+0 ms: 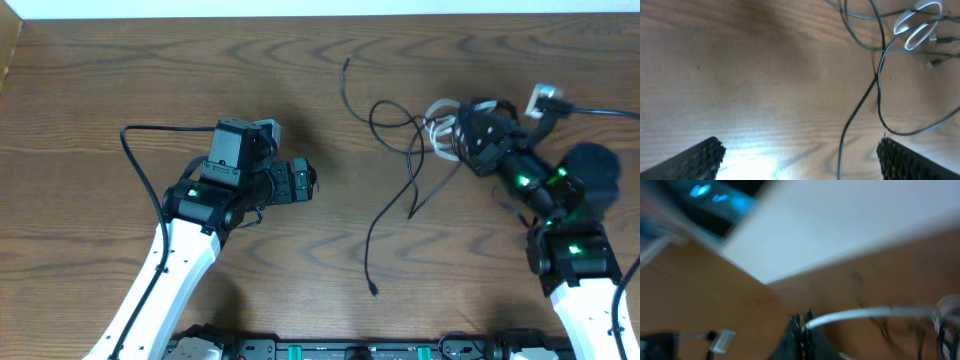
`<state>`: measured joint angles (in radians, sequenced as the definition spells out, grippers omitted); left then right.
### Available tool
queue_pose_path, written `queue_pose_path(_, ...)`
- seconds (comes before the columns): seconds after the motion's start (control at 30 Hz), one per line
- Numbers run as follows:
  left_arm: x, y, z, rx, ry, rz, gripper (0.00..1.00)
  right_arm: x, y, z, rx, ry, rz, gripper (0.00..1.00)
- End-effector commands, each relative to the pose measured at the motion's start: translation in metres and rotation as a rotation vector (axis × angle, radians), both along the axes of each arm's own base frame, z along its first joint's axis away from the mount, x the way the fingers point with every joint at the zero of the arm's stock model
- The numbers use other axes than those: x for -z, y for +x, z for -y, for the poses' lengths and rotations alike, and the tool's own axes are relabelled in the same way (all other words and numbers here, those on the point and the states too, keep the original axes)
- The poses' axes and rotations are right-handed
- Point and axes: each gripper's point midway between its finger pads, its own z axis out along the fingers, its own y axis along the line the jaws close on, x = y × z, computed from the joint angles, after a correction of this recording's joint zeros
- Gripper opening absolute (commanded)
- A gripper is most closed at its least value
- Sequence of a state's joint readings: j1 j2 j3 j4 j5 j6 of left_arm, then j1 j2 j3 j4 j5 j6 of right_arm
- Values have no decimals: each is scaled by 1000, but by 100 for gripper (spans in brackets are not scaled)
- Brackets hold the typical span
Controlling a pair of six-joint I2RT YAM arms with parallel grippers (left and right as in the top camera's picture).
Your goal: Untangle cables
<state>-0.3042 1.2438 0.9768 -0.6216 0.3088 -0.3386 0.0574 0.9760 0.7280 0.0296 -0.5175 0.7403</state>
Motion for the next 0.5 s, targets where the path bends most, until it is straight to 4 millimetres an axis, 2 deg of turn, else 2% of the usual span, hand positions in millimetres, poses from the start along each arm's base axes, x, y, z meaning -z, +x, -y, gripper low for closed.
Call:
queue_pose_path(0.0, -4, 2, 0, 10, 10, 18, 98, 53, 1, 13, 147, 138, -315, 2)
queue_pose_path(0.07, -3, 1, 0, 10, 11, 14, 98, 83, -10, 15, 189, 179, -485, 1)
queue_pose_path(0.1, -3, 1, -1, 10, 12, 11, 98, 92, -12, 19, 209, 145, -506, 2)
queue_pose_path(0.17, -2, -1, -1, 10, 14, 5, 98, 116, -13, 41, 332, 54, -562, 2)
queue_pose_path(0.2, -2, -1, -1, 10, 14, 4, 98, 118, -13, 45, 349, 37, -563, 1)
queue_pose_path(0.27, -1, -2, -1, 10, 15, 0, 98, 101, -4, 35, 259, 16, -458, 1)
queue_pose_path(0.33, -1, -2, -2, 10, 16, -2, 98, 65, 5, 19, 151, 32, -294, 1)
queue_pose_path(0.4, -1, -2, -2, 10, 16, -2, 98, 34, 9, 19, 141, 31, -169, 2)
queue_pose_path(0.47, -1, -2, -2, 10, 16, -2, 98, -1, 7, 27, 174, -22, -35, 2)
